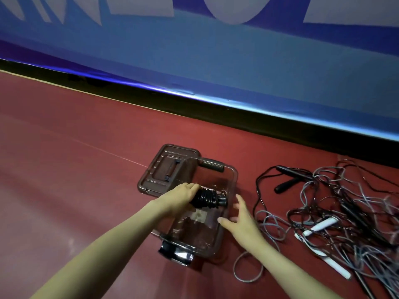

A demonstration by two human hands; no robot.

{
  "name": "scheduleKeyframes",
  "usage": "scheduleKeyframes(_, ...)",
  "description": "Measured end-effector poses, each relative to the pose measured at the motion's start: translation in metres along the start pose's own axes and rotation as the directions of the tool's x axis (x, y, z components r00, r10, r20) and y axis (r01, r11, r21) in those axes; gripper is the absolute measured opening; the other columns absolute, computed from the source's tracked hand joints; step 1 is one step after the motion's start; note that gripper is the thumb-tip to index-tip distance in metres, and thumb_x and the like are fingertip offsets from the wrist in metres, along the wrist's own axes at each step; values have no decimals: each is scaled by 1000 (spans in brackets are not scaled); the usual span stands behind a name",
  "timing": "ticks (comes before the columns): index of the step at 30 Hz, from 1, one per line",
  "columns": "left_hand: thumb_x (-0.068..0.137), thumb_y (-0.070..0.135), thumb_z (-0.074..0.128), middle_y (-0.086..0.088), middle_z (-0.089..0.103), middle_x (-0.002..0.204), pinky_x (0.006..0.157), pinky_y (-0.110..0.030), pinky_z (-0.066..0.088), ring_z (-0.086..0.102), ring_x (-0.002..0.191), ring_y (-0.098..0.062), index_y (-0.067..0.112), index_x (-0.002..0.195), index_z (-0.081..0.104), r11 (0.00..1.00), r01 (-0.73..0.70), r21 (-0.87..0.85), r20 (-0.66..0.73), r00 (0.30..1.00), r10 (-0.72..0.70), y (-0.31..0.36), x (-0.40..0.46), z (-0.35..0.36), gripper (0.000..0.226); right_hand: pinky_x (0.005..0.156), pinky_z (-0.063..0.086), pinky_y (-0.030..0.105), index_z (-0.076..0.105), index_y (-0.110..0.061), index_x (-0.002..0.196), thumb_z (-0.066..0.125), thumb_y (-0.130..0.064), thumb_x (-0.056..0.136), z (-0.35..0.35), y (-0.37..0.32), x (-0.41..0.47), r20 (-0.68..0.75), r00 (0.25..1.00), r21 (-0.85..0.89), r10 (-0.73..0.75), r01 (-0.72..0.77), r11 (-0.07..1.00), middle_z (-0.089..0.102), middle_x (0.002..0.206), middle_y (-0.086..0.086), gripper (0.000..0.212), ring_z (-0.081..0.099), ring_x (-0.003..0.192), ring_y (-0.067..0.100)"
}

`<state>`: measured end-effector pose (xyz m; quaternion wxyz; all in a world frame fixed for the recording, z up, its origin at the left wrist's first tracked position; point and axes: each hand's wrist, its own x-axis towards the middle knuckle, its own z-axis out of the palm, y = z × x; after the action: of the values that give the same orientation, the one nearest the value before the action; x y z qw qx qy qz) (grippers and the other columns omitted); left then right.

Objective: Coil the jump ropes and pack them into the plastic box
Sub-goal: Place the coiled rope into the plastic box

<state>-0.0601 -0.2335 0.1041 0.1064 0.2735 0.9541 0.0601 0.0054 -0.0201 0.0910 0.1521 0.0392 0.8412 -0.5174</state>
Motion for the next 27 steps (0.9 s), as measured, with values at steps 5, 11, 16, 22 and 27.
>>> scheduleKeyframes(5, 91, 12, 53, -12, 50, 126, 101, -34, 32, 48, 119, -31, 5, 131, 37, 963, 33, 269, 145, 987, -75, -2, 18, 24, 45, 92, 52, 33, 28, -23, 148, 64, 0, 89, 8, 10, 5, 31, 998, 212, 58, -63, 975, 63, 116, -5, 72, 65, 101, 18)
scheduleKeyframes(11, 90, 13, 57, -12, 39, 139, 110, -36, 27, 41, 129, -29, 6, 140, 32, 918, 83, 387, 168, 973, -159, 2, 32, 54, 57, 69, 51, 17, 26, -20, 151, 60, 2, 91, 7, 12, 1, 53, 997, 300, 55, -68, 952, 65, 117, -2, 72, 64, 89, 6)
scheduleKeyframes(16, 94, 13, 50, -12, 36, 139, 101, -40, 36, 38, 129, -28, 9, 134, 42, 888, 173, 425, 83, 970, -228, 5, 39, 70, 41, 93, 54, 37, 37, -24, 145, 62, 3, 87, 11, 16, 6, 16, 1000, 244, 1, -5, 970, 70, 106, -11, 69, 63, 92, 9)
scheduleKeyframes(22, 96, 10, 44, -9, 48, 130, 95, -38, 40, 49, 122, -27, 10, 132, 35, 876, 261, 405, -21, 961, -276, 2, 49, 72, 37, 97, 52, 42, 45, -20, 144, 67, -27, 63, 14, 14, 15, 36, 999, 144, -17, 11, 990, 68, 121, -5, 84, 66, 98, 14)
scheduleKeyframes(27, 93, 8, 49, -8, 46, 131, 95, -38, 39, 44, 123, -28, 10, 130, 36, 872, 305, 384, -52, 950, -309, 2, 53, 72, 39, 98, 50, 43, 37, -21, 149, 64, -43, 58, 16, 25, 19, 44, 999, 123, 1, -7, 992, 69, 118, -12, 98, 56, 76, -1)
